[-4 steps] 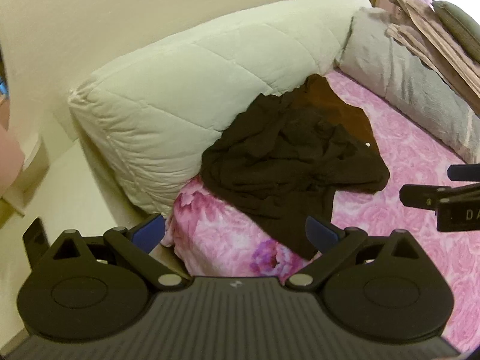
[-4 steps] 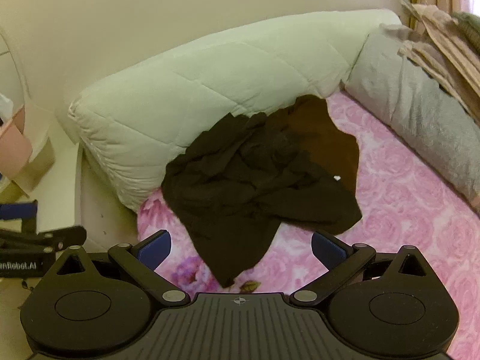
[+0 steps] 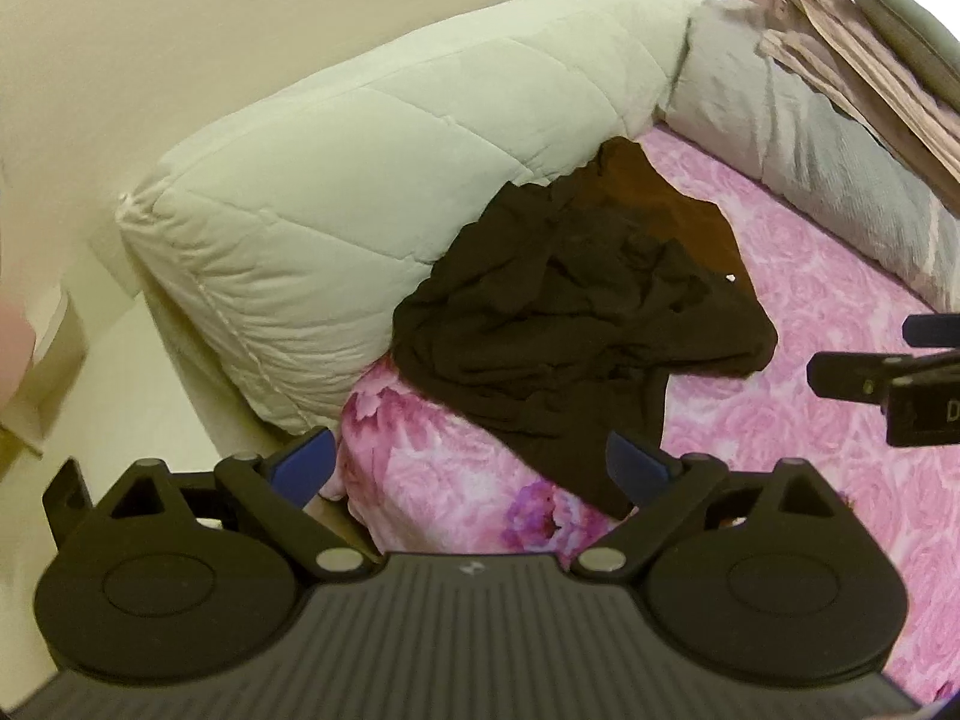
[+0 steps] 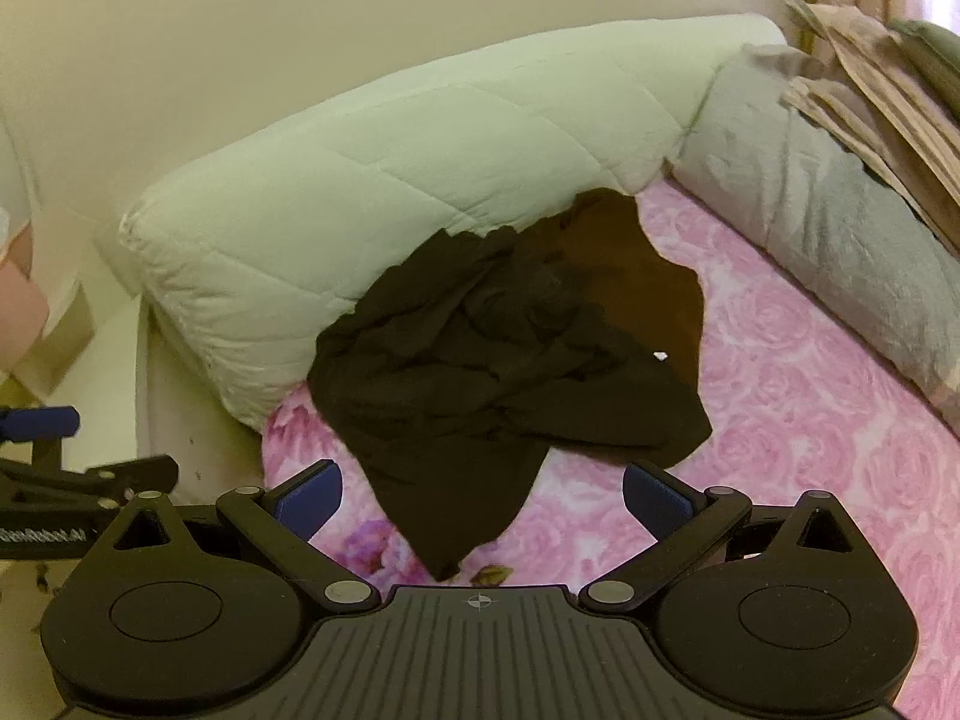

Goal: Fold clothes
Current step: 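Approach the crumpled dark brown sweater with both open grippers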

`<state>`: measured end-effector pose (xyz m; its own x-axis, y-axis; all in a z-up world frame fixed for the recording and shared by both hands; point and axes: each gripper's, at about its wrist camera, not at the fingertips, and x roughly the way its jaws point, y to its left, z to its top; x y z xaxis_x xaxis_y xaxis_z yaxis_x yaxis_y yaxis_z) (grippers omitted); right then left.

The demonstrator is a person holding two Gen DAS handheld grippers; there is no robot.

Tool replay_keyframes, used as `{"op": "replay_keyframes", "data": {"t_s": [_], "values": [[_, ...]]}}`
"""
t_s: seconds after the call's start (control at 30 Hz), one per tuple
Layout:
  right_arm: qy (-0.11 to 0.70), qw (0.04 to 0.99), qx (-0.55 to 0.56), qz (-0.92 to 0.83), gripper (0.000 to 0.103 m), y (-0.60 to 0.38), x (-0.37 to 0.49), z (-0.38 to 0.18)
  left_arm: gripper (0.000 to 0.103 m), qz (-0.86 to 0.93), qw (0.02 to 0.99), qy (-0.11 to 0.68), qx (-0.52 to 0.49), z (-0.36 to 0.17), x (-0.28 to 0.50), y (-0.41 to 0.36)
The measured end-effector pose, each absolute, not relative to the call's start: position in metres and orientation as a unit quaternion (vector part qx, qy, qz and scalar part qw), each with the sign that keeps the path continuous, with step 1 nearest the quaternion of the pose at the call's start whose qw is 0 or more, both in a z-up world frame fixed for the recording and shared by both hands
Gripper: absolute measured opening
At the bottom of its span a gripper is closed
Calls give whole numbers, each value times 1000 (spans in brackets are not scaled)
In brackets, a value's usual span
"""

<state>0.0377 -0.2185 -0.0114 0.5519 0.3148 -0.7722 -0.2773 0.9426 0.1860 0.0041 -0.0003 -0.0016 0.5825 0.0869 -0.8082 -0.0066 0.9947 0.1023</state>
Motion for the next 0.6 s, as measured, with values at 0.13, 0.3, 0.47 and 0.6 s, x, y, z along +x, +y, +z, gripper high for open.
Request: {"op": "replay_keyframes", "data": {"t_s": [0.13,0.3,0.47,0.6], "values": [[448,877,30,174,102,-220,42,-9,95,28,887,458,49,-3,8,-1],[451,874,27,179,102,-215,47,-7,95,29,886,460,56,-5,13,-1],[443,879,10,177,102,-206,47,-10,95,31,884,462,62,-7,18,-1],[445,877,8,182,102,-211,50,-9,95,34,883,463,64,-7,19,0]]}}
